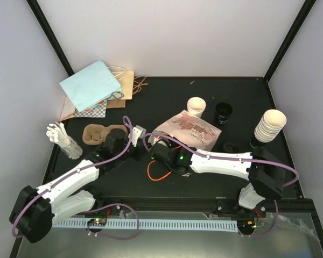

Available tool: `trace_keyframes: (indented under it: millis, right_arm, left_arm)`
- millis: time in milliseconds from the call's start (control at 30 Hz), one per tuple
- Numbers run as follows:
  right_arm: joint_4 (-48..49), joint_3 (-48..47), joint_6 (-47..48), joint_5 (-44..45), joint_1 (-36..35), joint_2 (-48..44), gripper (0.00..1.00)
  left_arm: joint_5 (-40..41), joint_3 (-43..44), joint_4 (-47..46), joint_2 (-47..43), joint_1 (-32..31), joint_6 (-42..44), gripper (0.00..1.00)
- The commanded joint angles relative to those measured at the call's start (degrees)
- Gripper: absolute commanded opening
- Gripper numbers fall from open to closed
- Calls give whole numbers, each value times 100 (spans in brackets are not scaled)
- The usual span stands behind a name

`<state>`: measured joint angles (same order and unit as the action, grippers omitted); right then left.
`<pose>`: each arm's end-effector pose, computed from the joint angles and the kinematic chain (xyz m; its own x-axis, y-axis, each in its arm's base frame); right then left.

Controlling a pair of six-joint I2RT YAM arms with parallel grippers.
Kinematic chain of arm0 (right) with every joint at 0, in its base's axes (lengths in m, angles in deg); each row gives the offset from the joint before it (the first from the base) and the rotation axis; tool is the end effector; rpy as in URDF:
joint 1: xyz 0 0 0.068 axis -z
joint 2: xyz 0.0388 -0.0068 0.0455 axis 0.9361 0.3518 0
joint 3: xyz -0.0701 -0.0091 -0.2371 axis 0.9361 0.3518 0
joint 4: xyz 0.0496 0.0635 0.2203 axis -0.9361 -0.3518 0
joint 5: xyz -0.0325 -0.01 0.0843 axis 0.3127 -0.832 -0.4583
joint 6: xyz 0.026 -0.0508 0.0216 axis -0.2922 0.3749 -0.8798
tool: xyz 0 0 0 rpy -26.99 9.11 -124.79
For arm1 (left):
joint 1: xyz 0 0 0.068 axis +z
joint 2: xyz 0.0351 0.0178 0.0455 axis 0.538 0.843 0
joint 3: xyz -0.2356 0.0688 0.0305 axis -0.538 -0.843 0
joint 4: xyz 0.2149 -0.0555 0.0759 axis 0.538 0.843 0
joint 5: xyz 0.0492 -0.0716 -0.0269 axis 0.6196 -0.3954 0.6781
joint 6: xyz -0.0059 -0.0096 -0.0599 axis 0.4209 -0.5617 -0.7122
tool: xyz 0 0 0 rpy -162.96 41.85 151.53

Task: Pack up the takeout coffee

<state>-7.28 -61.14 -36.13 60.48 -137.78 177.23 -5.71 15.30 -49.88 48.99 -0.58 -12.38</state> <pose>0.1409 0.2571 0.2031 -0.1649 -0.9571 -0.2382 -0.5065 0.2894 -0.8122 0.1642 -0.1257 0.1971 -0.6199 0.1045 -0.7777 0.6154 0.6796 -0.3993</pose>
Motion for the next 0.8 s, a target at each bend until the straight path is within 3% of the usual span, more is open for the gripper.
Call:
trace_keyframes:
  millis: [0,767]
  right_arm:
    - [-16,-184,-66,65,47,-155,47]
    - [-430,-347,-528,-360,-123,-256,47]
  left_arm:
    - [-35,388,131,-24,-35,134,2]
    - [-715,691,1403,-470,-29,-669,2]
